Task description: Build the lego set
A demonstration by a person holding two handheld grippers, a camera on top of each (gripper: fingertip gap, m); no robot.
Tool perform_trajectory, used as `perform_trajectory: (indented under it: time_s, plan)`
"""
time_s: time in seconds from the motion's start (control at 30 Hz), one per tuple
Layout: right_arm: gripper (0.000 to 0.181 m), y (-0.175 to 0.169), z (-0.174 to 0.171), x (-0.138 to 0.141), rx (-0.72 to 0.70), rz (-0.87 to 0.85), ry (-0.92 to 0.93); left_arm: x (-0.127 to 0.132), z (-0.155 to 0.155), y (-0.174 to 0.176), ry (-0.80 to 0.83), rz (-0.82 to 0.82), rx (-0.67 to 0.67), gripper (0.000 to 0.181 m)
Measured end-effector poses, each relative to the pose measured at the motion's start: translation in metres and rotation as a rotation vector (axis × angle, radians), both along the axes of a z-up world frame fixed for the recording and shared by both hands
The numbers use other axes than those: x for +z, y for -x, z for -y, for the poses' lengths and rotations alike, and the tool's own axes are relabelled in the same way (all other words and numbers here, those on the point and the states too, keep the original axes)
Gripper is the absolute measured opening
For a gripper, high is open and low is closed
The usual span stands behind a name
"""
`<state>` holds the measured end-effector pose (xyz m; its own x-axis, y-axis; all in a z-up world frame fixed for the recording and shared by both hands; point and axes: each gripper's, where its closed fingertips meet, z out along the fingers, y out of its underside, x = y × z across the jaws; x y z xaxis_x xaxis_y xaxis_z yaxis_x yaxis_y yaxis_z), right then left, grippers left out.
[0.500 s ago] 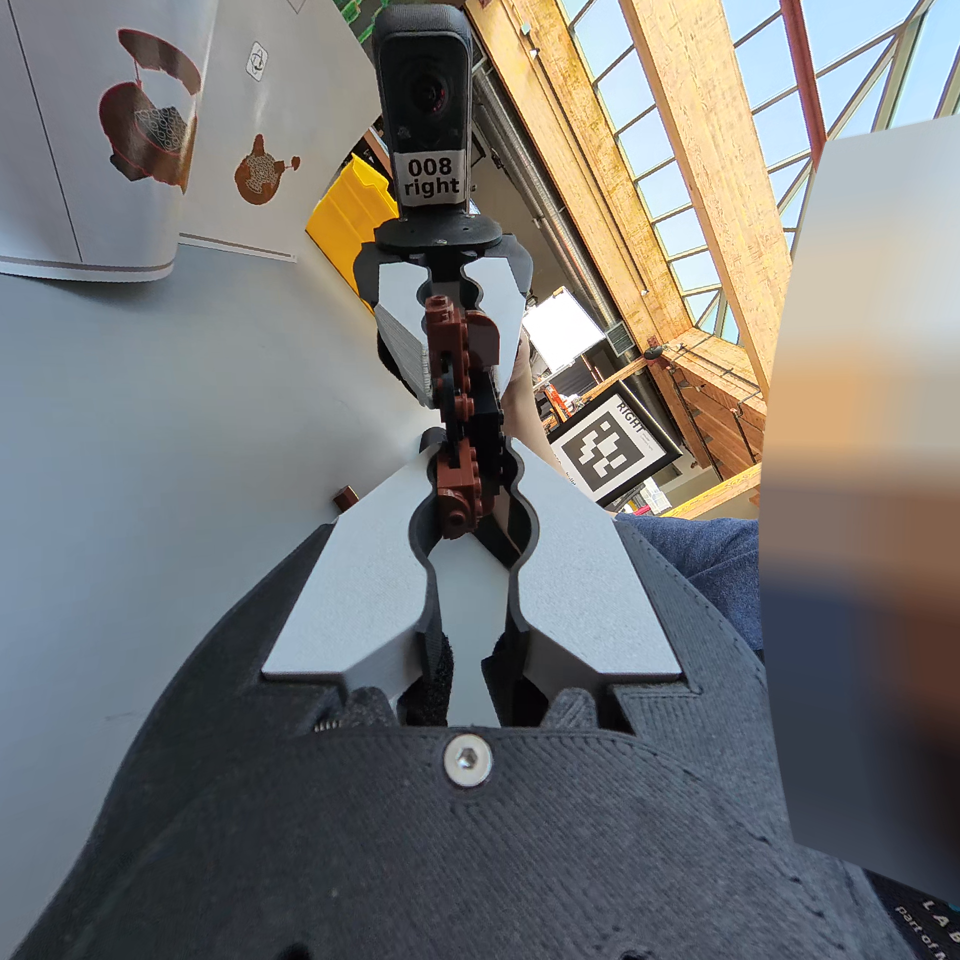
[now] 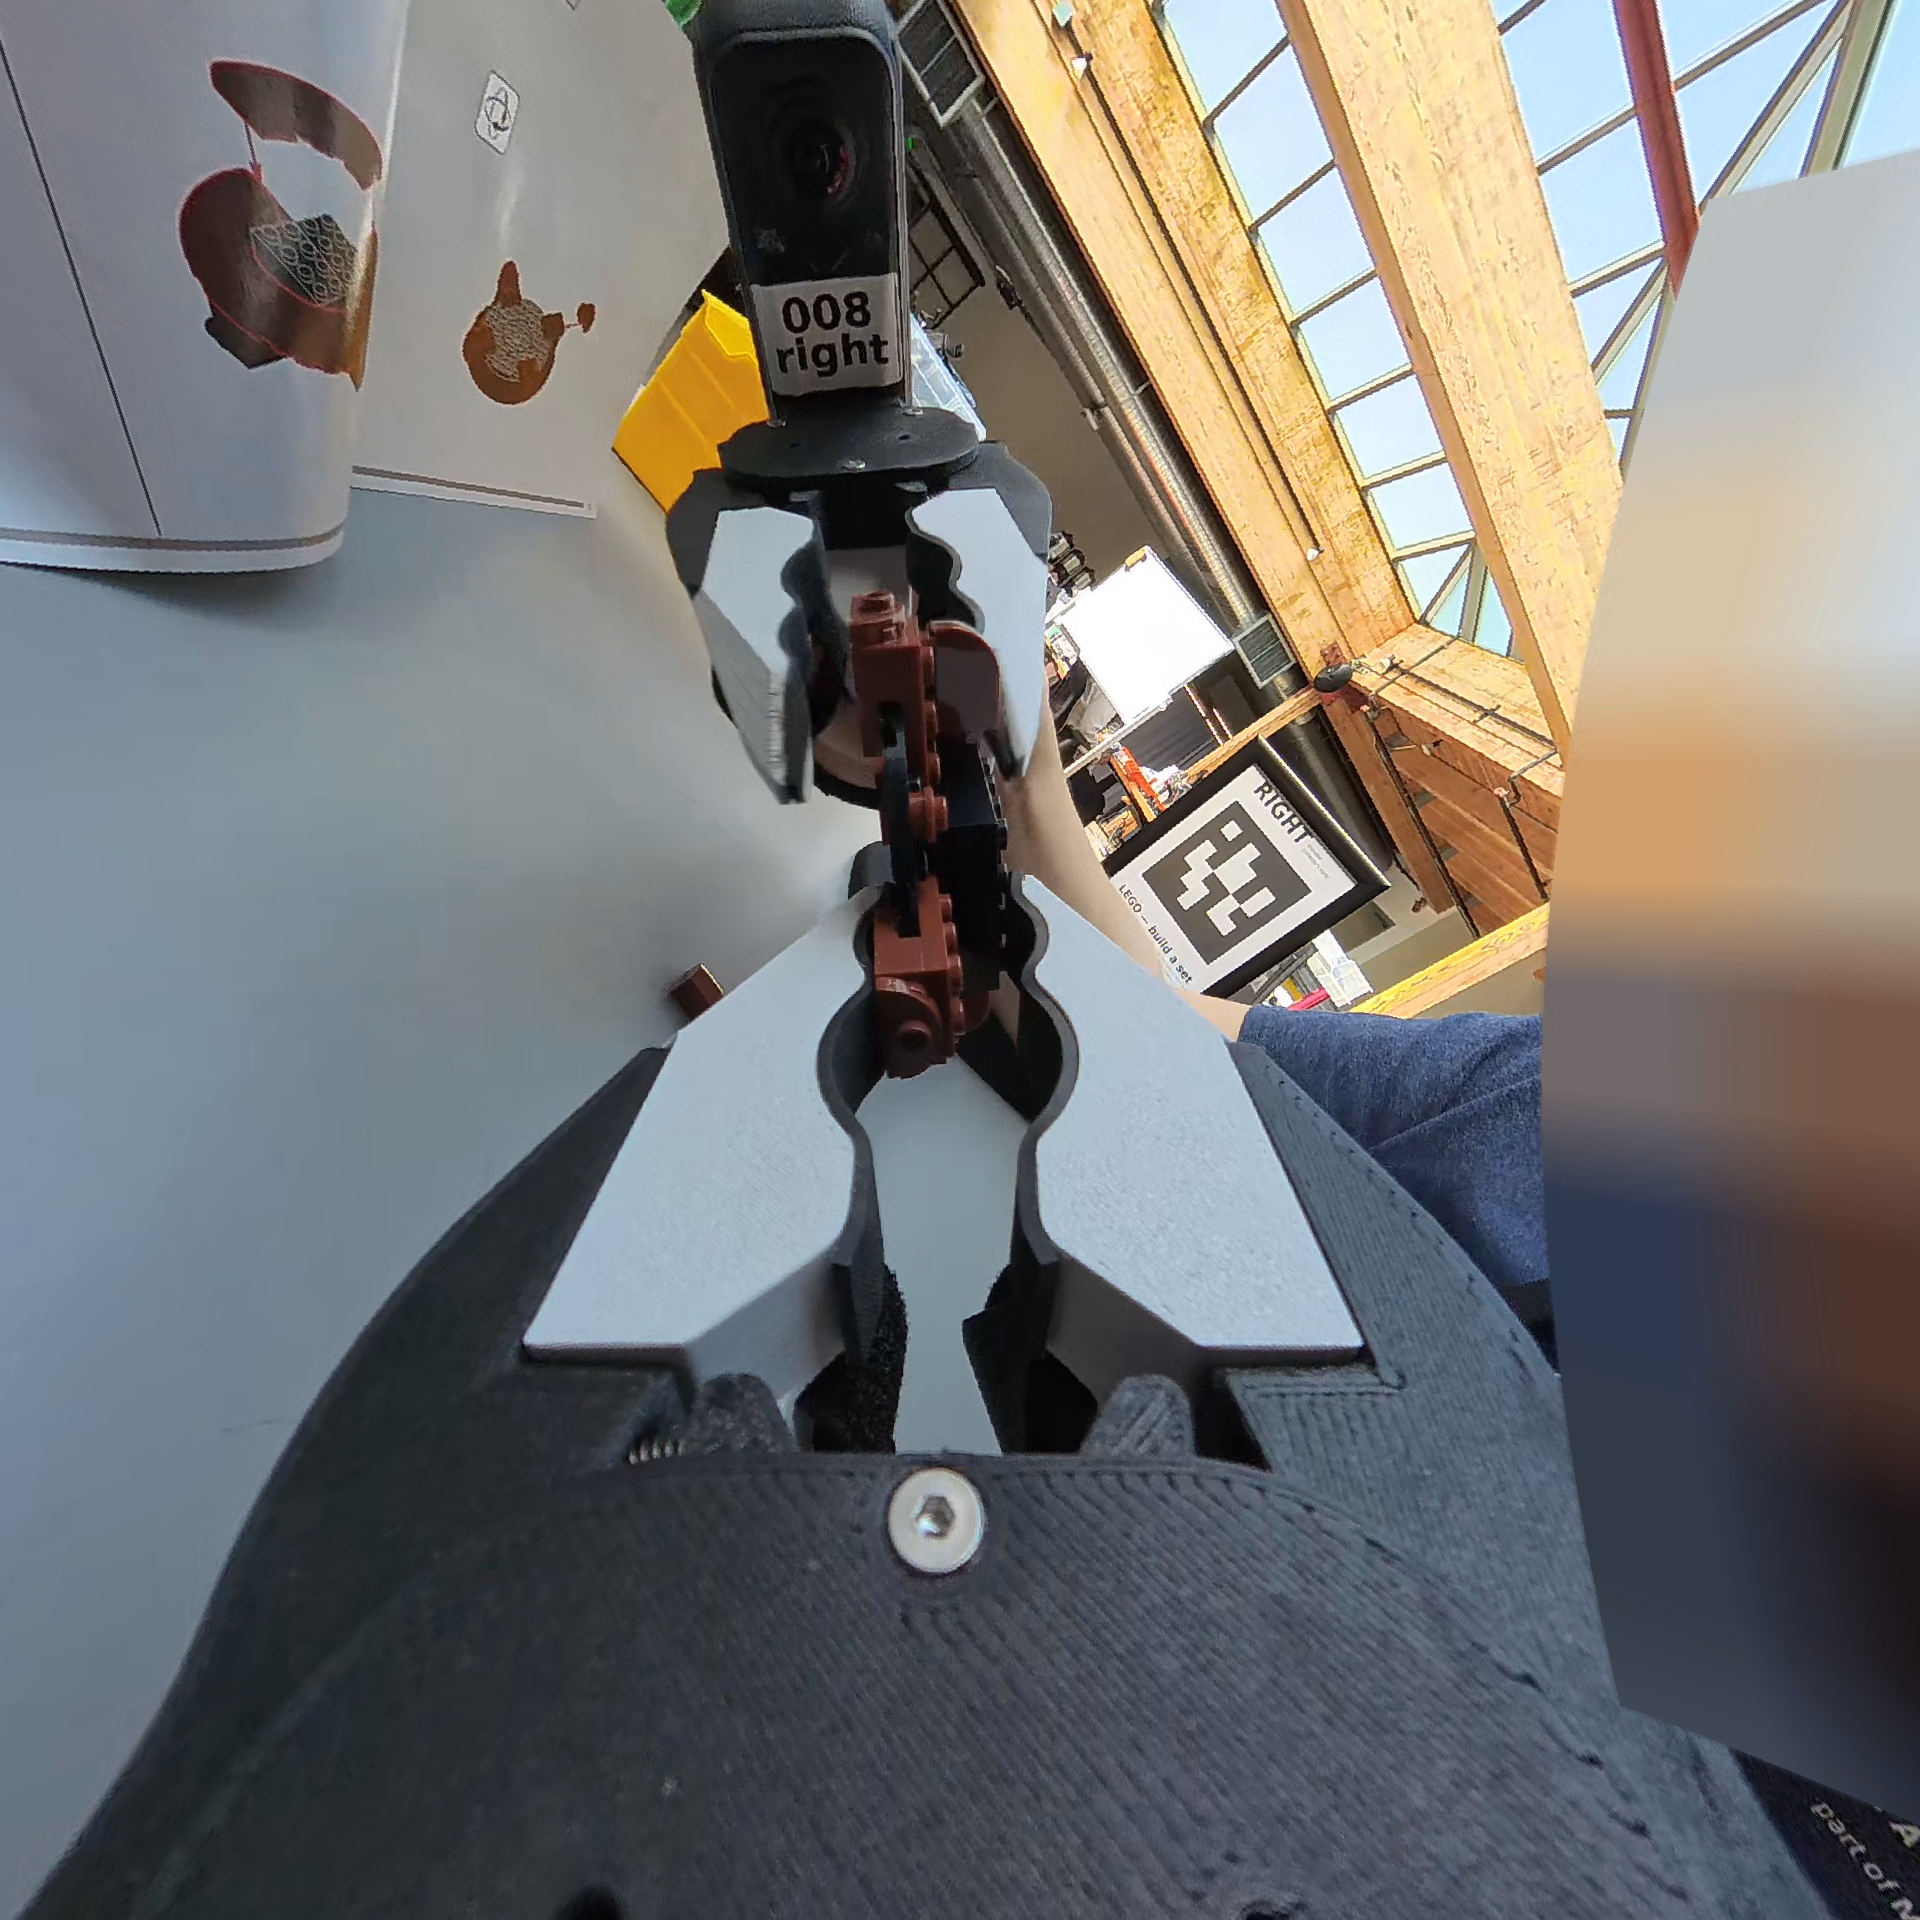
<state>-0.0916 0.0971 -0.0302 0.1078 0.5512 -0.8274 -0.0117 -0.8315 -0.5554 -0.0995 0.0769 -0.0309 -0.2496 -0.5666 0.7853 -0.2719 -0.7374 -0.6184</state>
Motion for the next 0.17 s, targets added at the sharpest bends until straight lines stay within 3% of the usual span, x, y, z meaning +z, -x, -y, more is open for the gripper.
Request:
perform_trajectory:
  time_s: [0.17]
  plan:
    - [0.036, 0.001, -0.002, -0.0004, -0.006, 0.002, -0.025, -0.0036, 0.0042, -0.0022, -0.03, -0.022, -0.011, 0.017]
